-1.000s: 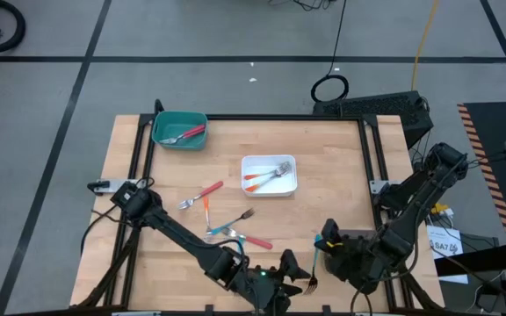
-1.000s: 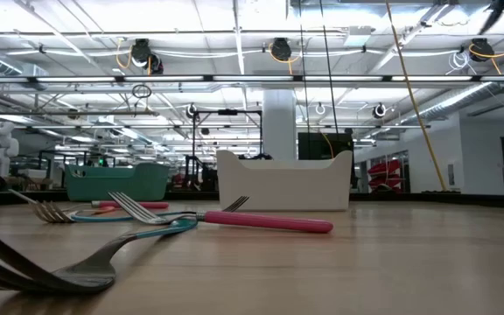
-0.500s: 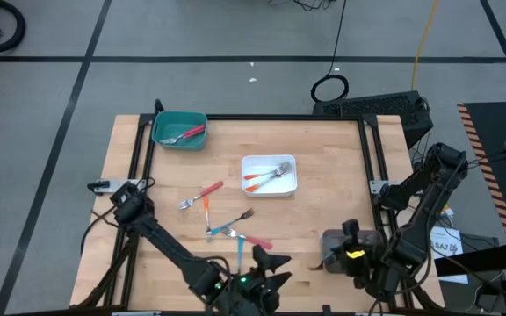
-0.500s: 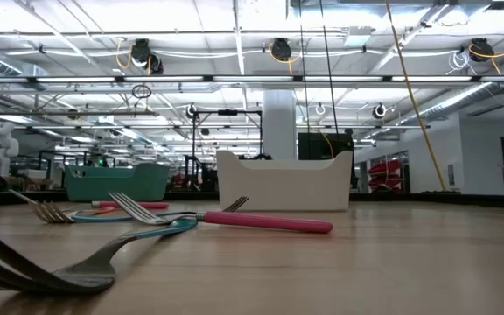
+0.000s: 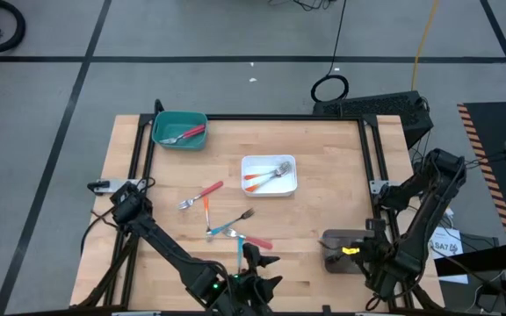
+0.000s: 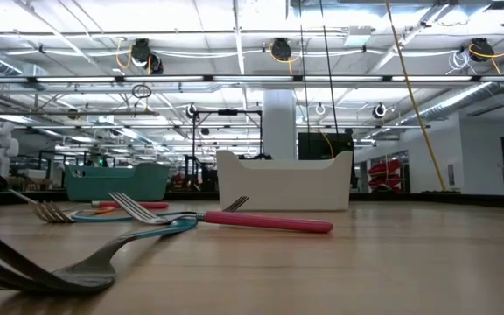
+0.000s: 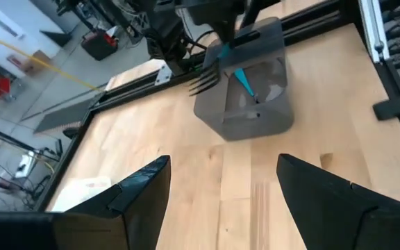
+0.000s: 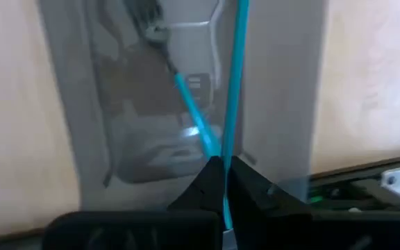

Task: Sort silverware by color (type)
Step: Put the blue fork into the black bin

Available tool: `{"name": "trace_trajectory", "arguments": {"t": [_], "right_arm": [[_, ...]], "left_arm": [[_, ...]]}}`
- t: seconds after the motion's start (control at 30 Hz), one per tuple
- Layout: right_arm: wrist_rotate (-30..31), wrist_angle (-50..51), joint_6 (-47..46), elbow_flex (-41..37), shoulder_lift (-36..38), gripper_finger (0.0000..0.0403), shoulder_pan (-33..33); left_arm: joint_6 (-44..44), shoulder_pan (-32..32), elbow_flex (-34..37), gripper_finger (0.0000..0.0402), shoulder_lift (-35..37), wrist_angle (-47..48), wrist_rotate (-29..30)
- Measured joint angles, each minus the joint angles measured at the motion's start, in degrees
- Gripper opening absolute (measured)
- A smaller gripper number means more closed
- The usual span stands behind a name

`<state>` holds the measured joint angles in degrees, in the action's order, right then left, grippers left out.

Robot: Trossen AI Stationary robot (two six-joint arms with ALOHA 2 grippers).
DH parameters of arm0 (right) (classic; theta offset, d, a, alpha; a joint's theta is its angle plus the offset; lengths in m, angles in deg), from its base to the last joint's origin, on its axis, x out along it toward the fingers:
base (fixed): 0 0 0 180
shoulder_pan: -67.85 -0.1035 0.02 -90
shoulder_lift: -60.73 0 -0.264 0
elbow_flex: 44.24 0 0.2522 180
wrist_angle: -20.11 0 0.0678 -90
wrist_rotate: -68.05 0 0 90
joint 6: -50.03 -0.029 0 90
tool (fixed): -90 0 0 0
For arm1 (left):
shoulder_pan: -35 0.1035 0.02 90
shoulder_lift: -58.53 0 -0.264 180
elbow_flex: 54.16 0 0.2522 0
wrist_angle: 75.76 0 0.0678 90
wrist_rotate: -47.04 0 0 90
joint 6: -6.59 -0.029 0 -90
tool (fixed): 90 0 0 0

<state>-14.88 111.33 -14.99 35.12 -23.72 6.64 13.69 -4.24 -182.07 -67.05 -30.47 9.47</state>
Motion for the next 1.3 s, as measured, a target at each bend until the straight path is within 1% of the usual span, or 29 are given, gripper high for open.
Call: {"name": "trace_trajectory", "arguments": {"t": [0.13, 0.3, 0.57, 0.8, 1.03, 1.3], "right_arm": [[-1.4, -0.7, -2.0, 0.0, -0.6, 0.0001, -0.8], [-1.4, -0.7, -4.3, 0.0, -1.5, 0.0001, -2.3], [-1.3, -0.7, -4.8, 0.0, -4.1, 0.0002, -3.1], [-1.2, -0.2, 2.9, 0.0, -6.7, 0.0002, -3.4], [-1.3, 2.5, 4.4, 0.0, -9.9, 0.0003, -3.6], [-1.3, 2.3, 10.9, 0.0, -11.9, 0.0037, -3.6]], "left_arm": [[1.8, 0.1, 0.0, 0.0269, 0.0, 0.0, -0.6], [4.0, 0.4, 0.0, 0.0269, 0.0, 0.0, -4.4], [4.2, 0.5, 0.0, 0.0269, 0.0, 0.0, -4.5], [4.4, 0.7, 0.0, 0.0269, 0.0, 0.0, -4.5], [4.6, 0.7, 0.0, 0.0269, 0.0, 0.0, -4.6], [4.7, 0.7, 0.0, 0.0269, 0.0, 0.0, -4.6]]}}
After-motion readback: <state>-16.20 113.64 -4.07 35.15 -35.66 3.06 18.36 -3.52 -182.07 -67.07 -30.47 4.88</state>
